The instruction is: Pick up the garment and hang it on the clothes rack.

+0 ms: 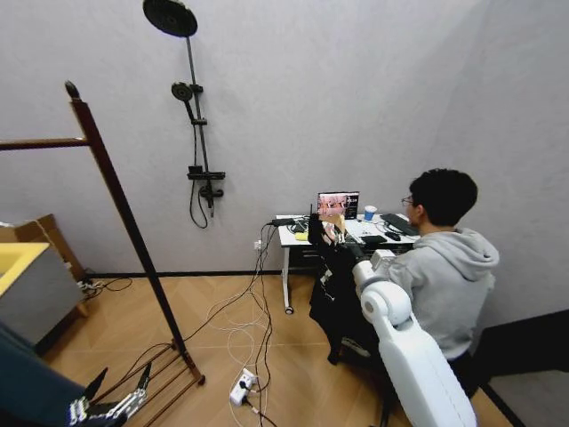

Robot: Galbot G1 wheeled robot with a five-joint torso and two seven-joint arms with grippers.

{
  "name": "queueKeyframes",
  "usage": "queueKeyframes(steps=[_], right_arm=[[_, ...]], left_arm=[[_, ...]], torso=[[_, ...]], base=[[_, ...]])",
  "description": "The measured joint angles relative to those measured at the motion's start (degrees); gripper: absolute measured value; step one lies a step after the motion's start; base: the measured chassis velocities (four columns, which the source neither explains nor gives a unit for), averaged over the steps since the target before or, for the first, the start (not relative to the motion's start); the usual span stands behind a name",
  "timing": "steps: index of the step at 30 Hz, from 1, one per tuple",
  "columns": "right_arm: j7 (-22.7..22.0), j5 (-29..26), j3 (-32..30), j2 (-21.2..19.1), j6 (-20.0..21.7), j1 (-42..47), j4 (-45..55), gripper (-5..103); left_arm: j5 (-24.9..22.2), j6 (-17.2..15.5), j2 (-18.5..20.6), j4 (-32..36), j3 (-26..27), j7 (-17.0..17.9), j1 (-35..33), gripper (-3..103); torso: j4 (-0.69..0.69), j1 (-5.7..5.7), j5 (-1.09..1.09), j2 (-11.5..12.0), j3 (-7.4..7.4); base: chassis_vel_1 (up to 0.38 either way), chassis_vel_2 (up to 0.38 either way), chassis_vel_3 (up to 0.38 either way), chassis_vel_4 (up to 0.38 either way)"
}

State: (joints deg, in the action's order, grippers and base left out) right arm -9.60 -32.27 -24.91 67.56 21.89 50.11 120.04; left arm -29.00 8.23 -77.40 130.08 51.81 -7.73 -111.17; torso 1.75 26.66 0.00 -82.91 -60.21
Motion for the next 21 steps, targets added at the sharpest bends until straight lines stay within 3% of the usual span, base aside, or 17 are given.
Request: queueKeyframes(steps=[10,21], right_arm=[[3.1,-0.5,1.0,-1.0,1.5,6.7,10.1,10],[4.1,1.7,3.0,0.8,0.7,6.3,8.3,10]], left_arm=[[0.0,0.0,0.0,0.0,0.0,0.0,0.0,100],[0.0,0.0,0.0,0.0,0.0,0.0,0.0,100]], torso=[[0.00,0.00,0.01,0.0,0.00],[0.00,-0.01,0.00,0.0,0.00]], base=[[0.099,0.094,0.101,0.098],[0.115,0.137,0.132,0.105]])
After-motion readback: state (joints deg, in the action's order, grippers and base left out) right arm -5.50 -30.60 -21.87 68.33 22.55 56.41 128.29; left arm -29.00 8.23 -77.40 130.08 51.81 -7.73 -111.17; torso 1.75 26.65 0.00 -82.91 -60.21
